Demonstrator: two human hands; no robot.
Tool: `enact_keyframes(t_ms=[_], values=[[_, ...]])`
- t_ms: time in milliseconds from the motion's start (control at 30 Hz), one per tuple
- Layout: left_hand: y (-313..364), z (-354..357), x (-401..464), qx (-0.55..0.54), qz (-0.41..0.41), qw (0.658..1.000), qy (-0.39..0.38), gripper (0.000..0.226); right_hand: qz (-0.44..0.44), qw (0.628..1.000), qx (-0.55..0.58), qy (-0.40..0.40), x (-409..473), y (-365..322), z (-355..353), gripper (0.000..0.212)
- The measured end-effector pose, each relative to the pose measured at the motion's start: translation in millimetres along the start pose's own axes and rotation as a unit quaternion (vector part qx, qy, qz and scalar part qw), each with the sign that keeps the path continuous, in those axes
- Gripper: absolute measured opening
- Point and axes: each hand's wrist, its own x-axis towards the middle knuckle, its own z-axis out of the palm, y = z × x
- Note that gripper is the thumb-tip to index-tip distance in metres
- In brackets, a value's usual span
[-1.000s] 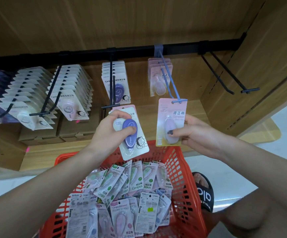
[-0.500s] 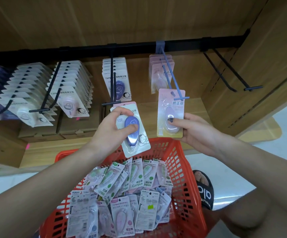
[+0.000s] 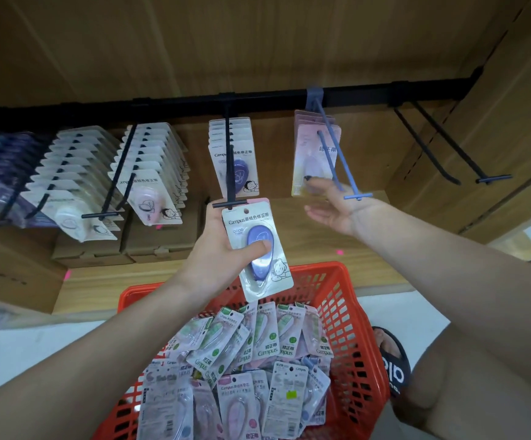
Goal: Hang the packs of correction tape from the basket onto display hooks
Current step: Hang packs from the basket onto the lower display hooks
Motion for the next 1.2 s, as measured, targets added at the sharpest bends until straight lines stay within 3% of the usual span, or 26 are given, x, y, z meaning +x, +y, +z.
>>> enact_keyframes(t_ms=[100,233,433,667,900,1000,1200], values=[[0,-4,3,-0.005,0.005,1.0,0.006,0.063,0.061,0.997,-0.054,0.017,-4,16,3,0.058],[2,-4,8,-0.015,-0.005,1.0,0.015,0.062,0.093,0.989,-0.076,-0.08,-31,28,6,0.052],[2,5,6,-0.089,-0.014,0.996,0.002,0.052,0.062,0.957,-0.139,-0.247,-76,32,9,0.033],[4,8,2,-0.093,-0.044,0.994,-0.026,0.052,0.037,0.959,-0.136,-0.247,-86,41,3,0.039],[5,12,-2,-0.073,-0.033,0.997,-0.014,0.032,0.036,0.963,-0.083,-0.254,-91,51,-3,0.032],[7,10,-5,-0.078,-0.036,0.996,-0.028,0.03,0.016,0.966,-0.062,-0.25,-90,51,-8,0.026],[9,6,-13,-0.079,-0.031,0.995,-0.044,0.035,-0.014,0.968,-0.065,-0.24,-92,58,-19,0.034]])
